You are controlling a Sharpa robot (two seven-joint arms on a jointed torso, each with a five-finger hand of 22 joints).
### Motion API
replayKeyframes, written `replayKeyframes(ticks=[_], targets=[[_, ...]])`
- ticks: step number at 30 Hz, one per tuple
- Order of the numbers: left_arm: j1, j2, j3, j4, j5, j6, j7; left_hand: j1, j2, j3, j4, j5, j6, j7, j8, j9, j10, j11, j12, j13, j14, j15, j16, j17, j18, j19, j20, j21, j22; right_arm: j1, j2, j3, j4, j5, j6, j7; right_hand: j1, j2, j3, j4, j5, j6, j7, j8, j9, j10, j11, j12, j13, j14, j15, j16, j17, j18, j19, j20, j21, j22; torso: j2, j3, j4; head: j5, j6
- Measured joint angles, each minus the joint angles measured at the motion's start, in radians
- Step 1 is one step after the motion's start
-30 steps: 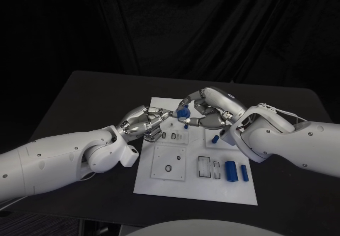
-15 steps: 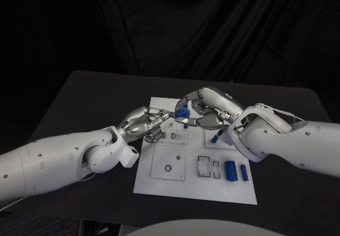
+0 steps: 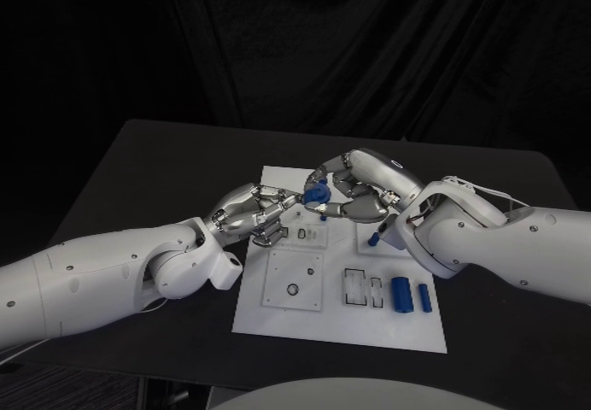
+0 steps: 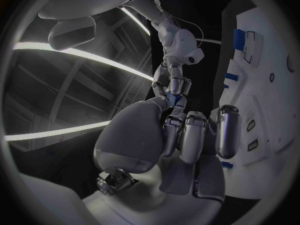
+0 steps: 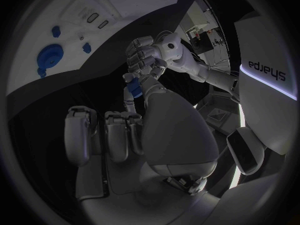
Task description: Assemble the parts on the task board
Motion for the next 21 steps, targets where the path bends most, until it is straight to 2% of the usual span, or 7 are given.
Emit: replayKeyframes(ticks=[8,10,12,16,21], targets=[[-0.001,-0.002,-0.001,-0.001,0.0,0.009,0.002,0.003,-0.006,-0.004,-0.01,0.0,-0.015,-0.003,-0.003,-0.004,0.0,0.0,0.0,0.0,0.0,0.0,0.0,0.001,0.0,0.0,0.0,0.0,0.0,0.0,-0.001,0.001,0.0,0.0,0.004,-0.002,-0.001,-0.001,0.0,0.0,0.0,0.001,0.001,0.0,0.0,0.0,0.0,0.0,0.0,0.0,0.0,0.0,0.0,0.0,0.0,0.0,0.0,0.0,0.0,-0.0001,0.0006,0.0,-0.002],[-0.001,-0.003,-0.001,-0.001,-0.001,0.013,0.002,-0.002,-0.011,-0.007,-0.012,0.0,-0.089,-0.019,-0.01,-0.011,-0.004,-0.008,0.0,0.0,-0.001,-0.001,0.0,0.001,0.0,0.0,0.0,0.0,0.0,0.0,-0.002,0.001,0.0,0.0,0.004,-0.004,-0.001,-0.001,0.0,0.0,0.0,0.001,0.001,0.0,0.0,0.0,0.0,0.0,0.0,0.0,0.0,0.0,0.0,0.0,0.0,0.0,0.0,0.0,0.0,-0.0001,0.0006,0.001,-0.002],[-0.002,-0.004,-0.002,-0.001,-0.002,0.018,0.003,-0.004,-0.012,-0.009,-0.014,0.0,-0.125,-0.033,-0.014,-0.019,-0.002,-0.02,0.0,0.0,0.0,-0.011,0.0,0.001,0.0,-0.004,-0.004,0.0,0.0,0.0,-0.004,0.001,0.0,0.0,0.004,-0.005,-0.001,-0.001,0.0,0.0,0.0,0.001,0.001,0.0,0.0,0.0,0.0,0.0,0.0,0.0,0.0,0.0,0.0,0.0,0.0,0.0,0.0,0.0,0.0,-0.0002,0.0003,0.002,-0.002],[-0.002,-0.006,-0.002,-0.002,-0.004,0.023,0.004,-0.01,-0.019,-0.03,-0.006,-0.005,-0.128,-0.065,-0.017,-0.019,-0.003,-0.035,0.0,0.0,-0.002,-0.027,0.0,0.001,0.0,0.0,-0.018,-0.004,0.001,0.0,-0.005,0.002,0.0,0.001,0.004,-0.006,-0.002,-0.001,0.003,-0.003,0.002,0.001,0.001,-0.003,0.0,0.0,0.0,0.0,0.0,0.0,0.0,0.0,0.0,0.0,0.0,0.0,0.0,0.0,0.0,-0.0002,0.0,0.002,-0.002],[-0.003,-0.007,-0.002,-0.005,-0.005,0.026,0.003,-0.01,-0.019,-0.038,-0.004,-0.01,-0.108,-0.085,-0.011,-0.017,-0.004,-0.043,0.0,0.0,-0.002,-0.035,0.0,0.001,0.0,0.004,-0.029,-0.004,0.001,0.0,-0.005,0.002,0.002,0.001,0.004,-0.006,-0.003,-0.003,0.003,-0.003,0.004,0.0,0.0,-0.005,0.0,0.0,0.0,0.0,0.0,0.0,0.0,0.0,0.0,0.0,0.0,0.0,0.0,0.0,0.0,-0.0002,-0.0002,0.002,-0.002]])
